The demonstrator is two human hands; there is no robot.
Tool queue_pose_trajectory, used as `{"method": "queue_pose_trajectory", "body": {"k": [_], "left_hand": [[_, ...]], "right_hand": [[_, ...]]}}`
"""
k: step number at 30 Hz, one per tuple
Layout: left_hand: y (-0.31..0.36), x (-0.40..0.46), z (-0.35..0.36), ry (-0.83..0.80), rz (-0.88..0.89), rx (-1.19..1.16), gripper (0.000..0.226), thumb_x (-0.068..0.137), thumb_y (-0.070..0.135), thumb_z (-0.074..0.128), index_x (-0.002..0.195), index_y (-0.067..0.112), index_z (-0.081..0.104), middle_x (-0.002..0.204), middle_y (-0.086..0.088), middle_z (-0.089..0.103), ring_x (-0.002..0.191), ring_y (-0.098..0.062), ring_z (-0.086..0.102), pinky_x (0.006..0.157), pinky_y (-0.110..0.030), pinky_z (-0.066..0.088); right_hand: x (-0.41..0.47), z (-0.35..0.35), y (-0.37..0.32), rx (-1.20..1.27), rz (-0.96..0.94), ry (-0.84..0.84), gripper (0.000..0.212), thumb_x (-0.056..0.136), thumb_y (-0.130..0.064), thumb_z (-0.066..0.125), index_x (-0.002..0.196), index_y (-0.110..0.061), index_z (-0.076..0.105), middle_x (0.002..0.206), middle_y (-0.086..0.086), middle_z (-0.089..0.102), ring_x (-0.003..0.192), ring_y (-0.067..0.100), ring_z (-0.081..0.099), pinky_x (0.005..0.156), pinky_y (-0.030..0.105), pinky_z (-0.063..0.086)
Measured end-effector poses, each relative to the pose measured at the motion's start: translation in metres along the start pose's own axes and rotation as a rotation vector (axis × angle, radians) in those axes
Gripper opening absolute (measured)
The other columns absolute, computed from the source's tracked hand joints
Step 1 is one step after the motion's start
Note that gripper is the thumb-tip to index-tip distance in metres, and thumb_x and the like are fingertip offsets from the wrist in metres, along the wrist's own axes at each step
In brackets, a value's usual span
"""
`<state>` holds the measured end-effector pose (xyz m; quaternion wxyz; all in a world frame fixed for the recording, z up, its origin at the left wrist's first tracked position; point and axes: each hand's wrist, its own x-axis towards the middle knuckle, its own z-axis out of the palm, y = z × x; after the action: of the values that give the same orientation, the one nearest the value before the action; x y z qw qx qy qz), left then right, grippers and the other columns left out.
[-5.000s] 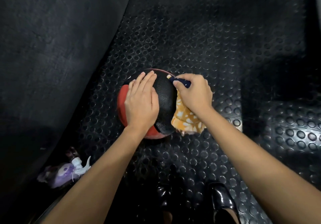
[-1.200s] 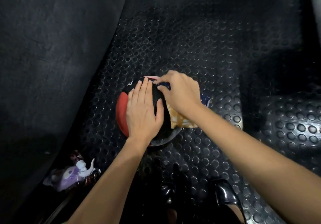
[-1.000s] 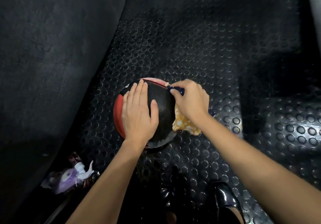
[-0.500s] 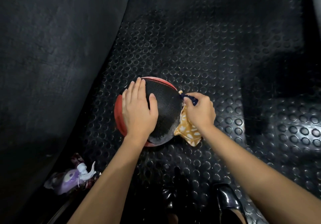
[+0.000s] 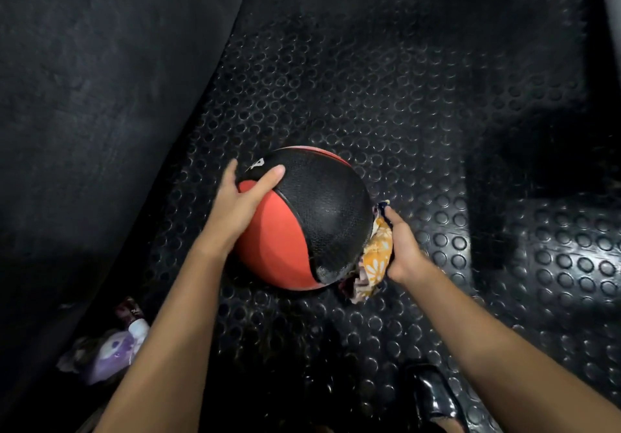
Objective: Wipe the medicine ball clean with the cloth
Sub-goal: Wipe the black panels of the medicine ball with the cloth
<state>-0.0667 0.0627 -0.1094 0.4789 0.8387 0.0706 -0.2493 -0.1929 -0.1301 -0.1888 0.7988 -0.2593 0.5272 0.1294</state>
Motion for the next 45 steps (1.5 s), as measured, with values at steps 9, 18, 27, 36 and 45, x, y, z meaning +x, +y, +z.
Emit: {"method": "queue_pose_trajectory", "body": {"k": [9, 18, 27, 36, 45], "left_hand": [[-0.004, 0.003, 0.009, 0.091, -0.051, -0.072, 0.072, 0.076, 0.073, 0.055, 0.127, 0.023, 0.053, 0.127, 0.005, 0.054, 0.110, -0.011, 0.052, 0.098, -0.029, 0.039], [-0.008, 0.013, 0.015, 0.079, -0.117, -0.155, 0.072, 0.075, 0.072, 0.057, 0.128, 0.023, 0.052, 0.129, 0.001, 0.055, 0.115, -0.017, 0.054, 0.105, -0.041, 0.041], [-0.025, 0.006, 0.050, -0.185, -0.214, -0.711, 0.064, 0.091, 0.068, 0.028, 0.127, 0.024, 0.058, 0.121, 0.001, 0.066, 0.113, -0.014, 0.061, 0.098, -0.032, 0.046], [-0.029, -0.011, 0.024, 0.363, 0.152, -0.176, 0.037, 0.101, 0.023, 0.038, 0.134, 0.014, 0.050, 0.141, -0.005, 0.046, 0.131, -0.017, 0.039, 0.110, -0.023, 0.025], [0.006, -0.020, 0.030, 0.379, 0.281, 0.139, 0.045, 0.085, 0.027, 0.034, 0.122, 0.014, 0.057, 0.130, -0.005, 0.055, 0.123, -0.022, 0.045, 0.104, -0.029, 0.029]], "right_hand": [[-0.002, 0.009, -0.004, 0.069, 0.008, -0.085, 0.063, 0.092, -0.059, 0.035, 0.093, -0.003, 0.065, 0.079, 0.018, 0.071, 0.077, 0.032, 0.066, 0.072, 0.041, 0.047], [0.005, 0.010, -0.013, 0.034, -0.155, 0.020, 0.056, 0.093, -0.055, 0.035, 0.085, -0.010, 0.068, 0.076, 0.011, 0.070, 0.078, 0.027, 0.063, 0.075, 0.036, 0.050], [-0.016, 0.043, -0.105, -0.629, -0.600, 0.420, 0.060, 0.060, -0.065, 0.055, 0.095, -0.018, 0.069, 0.103, 0.006, 0.069, 0.097, 0.027, 0.064, 0.091, 0.040, 0.049], [-0.050, 0.088, -0.058, -1.124, -1.030, 0.395, 0.029, 0.095, -0.038, 0.044, 0.100, -0.011, 0.055, 0.104, 0.012, 0.063, 0.099, 0.032, 0.055, 0.070, 0.032, 0.030], [-0.074, 0.086, -0.051, -1.274, -1.072, 0.323, 0.035, 0.099, -0.041, 0.035, 0.125, -0.019, 0.043, 0.111, 0.005, 0.062, 0.103, 0.030, 0.057, 0.076, 0.035, 0.036]]}}
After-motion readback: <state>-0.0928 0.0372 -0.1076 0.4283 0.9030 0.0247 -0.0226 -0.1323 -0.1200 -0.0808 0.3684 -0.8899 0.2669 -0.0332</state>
